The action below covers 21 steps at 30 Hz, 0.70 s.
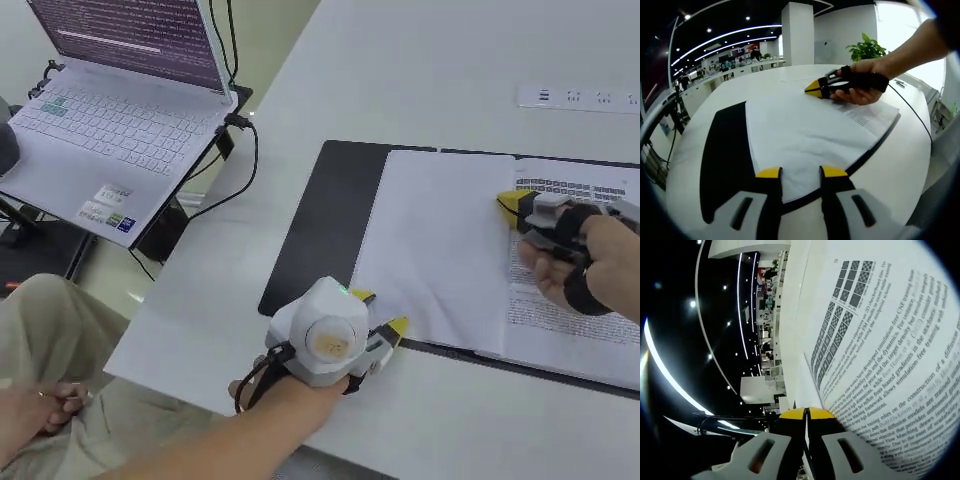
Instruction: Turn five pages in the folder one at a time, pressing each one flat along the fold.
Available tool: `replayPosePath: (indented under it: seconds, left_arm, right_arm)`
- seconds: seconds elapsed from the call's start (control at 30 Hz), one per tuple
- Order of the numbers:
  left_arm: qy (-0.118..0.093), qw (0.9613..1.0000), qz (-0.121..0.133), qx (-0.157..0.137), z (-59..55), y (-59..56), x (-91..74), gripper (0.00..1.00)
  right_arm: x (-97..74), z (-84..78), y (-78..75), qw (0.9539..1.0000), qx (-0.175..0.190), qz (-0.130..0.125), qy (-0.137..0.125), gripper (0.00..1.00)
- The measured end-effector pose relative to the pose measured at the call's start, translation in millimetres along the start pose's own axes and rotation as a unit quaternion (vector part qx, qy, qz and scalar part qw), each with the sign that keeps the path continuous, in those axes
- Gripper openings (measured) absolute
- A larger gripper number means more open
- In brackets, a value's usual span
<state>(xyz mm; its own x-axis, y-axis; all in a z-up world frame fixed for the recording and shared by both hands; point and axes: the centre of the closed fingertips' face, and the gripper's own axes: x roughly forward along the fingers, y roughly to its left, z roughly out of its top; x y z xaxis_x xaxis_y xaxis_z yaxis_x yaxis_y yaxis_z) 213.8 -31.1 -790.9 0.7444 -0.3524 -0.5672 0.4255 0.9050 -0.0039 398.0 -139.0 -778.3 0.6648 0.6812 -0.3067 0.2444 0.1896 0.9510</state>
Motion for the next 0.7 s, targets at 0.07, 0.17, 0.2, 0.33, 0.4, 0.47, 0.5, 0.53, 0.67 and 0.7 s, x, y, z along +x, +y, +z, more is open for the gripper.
replayPosePath:
  seconds: [0.07,0.17,0.2,0.33,0.4,0.47,0.5,0.53,0.67,0.7]
  left_arm:
    - [-0.001,1.0,0.0,-0.001,-0.1,0.0,-0.1,0.28]
    - [-0.003,1.0,0.0,0.0,-0.2,0.1,-0.1,0.28]
    - [-0.003,1.0,0.0,0.0,-0.1,0.0,-0.2,0.28]
    - [-0.005,1.0,0.0,0.002,-0.2,0.1,-0.3,0.28]
    - [-0.008,1.0,0.0,0.001,-0.2,0.3,-0.5,0.28]
    - [-0.009,1.0,0.0,0.001,-0.3,0.4,-0.5,0.28]
    - [-0.01,1.0,0.0,0.0,-0.3,0.5,-0.5,0.28]
    - [-0.01,0.9999,0.0,0.0,-0.3,0.4,-0.5,0.28]
    - [-0.011,0.9999,0.0,0.0,0.0,0.3,-1.0,0.28]
    - [-0.011,0.9999,0.0,0.0,0.0,0.3,-1.2,0.28]
  right_arm:
    - [5.5,5.0,2.7,0.9999,0.006,0.002,-0.01,0.0]
    - [14.4,15.4,4.4,0.9995,0.015,0.004,-0.026,0.0]
    - [16.6,18.2,4.9,0.9994,0.017,0.003,-0.032,0.0]
    - [26.1,27.4,9.5,0.9987,0.009,0.0,-0.051,0.0]
    - [31.3,33.5,11.7,0.9979,0.004,-0.001,-0.064,0.0]
    - [36.6,40.9,12.3,0.9968,0.004,-0.006,-0.079,0.0]
    - [39.2,44.4,12.8,0.9963,0.0,-0.005,-0.086,0.0]
    - [41.3,45.8,12.8,0.9962,0.002,-0.007,-0.087,0.0]
    - [46.7,54.5,13.6,0.9939,0.006,-0.013,-0.109,0.0]
    - [46.6,56.2,13.8,0.9928,0.01,-0.014,-0.119,0.0]
